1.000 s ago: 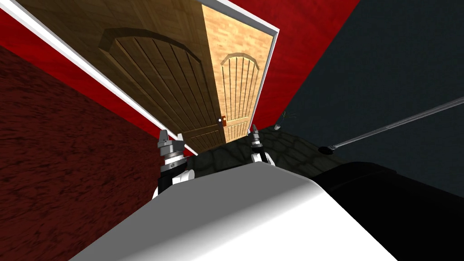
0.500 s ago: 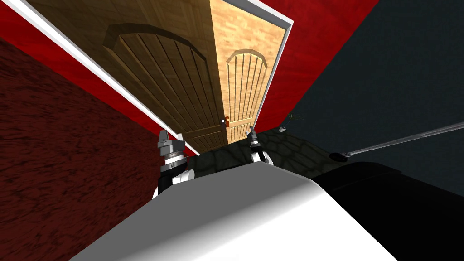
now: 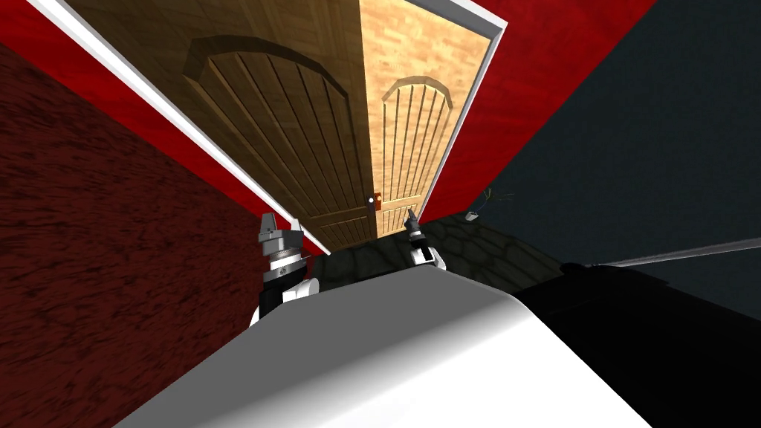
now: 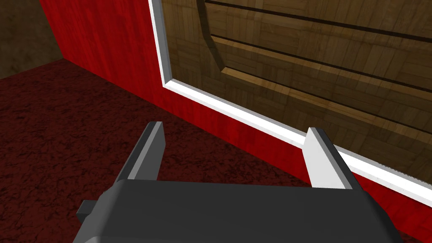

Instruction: Pull the door open

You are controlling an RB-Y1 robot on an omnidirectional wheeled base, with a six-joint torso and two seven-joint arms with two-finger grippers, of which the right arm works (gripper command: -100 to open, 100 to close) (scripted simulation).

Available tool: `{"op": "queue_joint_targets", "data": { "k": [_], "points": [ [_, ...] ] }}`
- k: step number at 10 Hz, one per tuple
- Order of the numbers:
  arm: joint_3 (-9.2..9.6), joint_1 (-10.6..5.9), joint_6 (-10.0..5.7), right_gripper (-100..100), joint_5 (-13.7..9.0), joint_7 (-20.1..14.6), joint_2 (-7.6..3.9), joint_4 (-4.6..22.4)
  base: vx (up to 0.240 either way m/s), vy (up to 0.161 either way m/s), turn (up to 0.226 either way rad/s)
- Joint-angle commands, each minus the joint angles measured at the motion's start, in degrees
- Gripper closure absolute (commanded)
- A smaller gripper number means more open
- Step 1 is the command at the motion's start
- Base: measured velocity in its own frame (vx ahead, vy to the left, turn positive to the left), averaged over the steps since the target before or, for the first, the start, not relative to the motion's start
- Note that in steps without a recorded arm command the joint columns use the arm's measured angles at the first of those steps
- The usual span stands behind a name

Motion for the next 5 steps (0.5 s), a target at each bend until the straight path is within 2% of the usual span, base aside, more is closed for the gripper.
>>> {"op": "queue_joint_targets", "data": {
  "k": [1, 4, 5],
  "points": [
    [-0.43, -1.31, 0.52, -100, 0.85, -0.62, -0.07, 2.42, 0.103, 0.008, 0.089],
    [-1.07, -3.11, 1.70, -100, 2.33, -1.74, -0.25, 5.89, 0.114, 0.016, 0.103],
    [-1.49, -4.27, 2.47, -100, 3.29, -2.47, -0.35, 8.14, 0.140, 0.020, 0.165]
  ]
}}
